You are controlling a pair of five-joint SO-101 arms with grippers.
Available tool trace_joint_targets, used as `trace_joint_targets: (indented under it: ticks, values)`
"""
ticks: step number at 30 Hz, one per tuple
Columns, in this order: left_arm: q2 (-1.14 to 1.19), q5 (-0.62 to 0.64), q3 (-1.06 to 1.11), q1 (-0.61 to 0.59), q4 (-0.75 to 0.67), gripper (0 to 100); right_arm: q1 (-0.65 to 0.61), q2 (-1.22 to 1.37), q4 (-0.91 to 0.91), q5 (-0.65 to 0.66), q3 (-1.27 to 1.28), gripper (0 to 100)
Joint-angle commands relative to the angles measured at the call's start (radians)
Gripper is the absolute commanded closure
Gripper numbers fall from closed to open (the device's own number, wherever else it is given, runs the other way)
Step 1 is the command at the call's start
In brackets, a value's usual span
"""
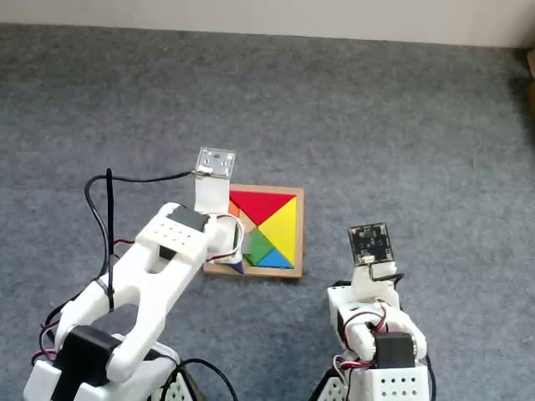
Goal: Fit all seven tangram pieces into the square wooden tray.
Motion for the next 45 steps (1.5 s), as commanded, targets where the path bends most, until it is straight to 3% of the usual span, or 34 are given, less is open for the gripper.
trace_joint_targets:
  ticks: [1, 11, 13, 17, 23, 29, 32, 37, 41, 45]
  values:
    - [-0.035, 0.003, -0.004, 0.016, -0.012, 76, 0.008, -0.019, 0.008, -0.003, 0.150, 99.3]
    - [-0.035, 0.015, -0.004, 0.016, -0.011, 76, 0.008, -0.019, 0.008, -0.003, 0.150, 99.3]
    - [-0.035, 0.077, -0.005, 0.015, -0.011, 77, 0.008, -0.019, 0.008, -0.003, 0.150, 99.3]
    - [-0.035, 0.192, -0.004, 0.015, -0.017, 83, 0.007, -0.019, 0.008, -0.003, 0.150, 99.3]
    - [-0.033, 0.206, 0.016, 0.022, -0.021, 92, 0.007, -0.019, 0.008, -0.003, 0.150, 99.3]
    - [-0.039, 0.209, 0.084, 0.016, -0.187, 97, 0.007, -0.019, 0.008, -0.003, 0.150, 99.3]
    - [-0.045, 0.216, 0.084, 0.016, -0.190, 94, 0.007, -0.019, 0.008, -0.003, 0.150, 99.3]
    - [-0.045, 0.370, 0.044, 0.015, -0.181, 84, 0.007, -0.019, 0.008, -0.003, 0.150, 99.3]
    - [-0.045, 0.408, -0.039, 0.019, -0.074, 74, 0.007, -0.019, 0.008, -0.003, 0.150, 99.3]
    - [-0.045, 0.410, -0.128, 0.019, 0.066, 72, 0.007, -0.021, 0.008, -0.003, 0.150, 99.3]
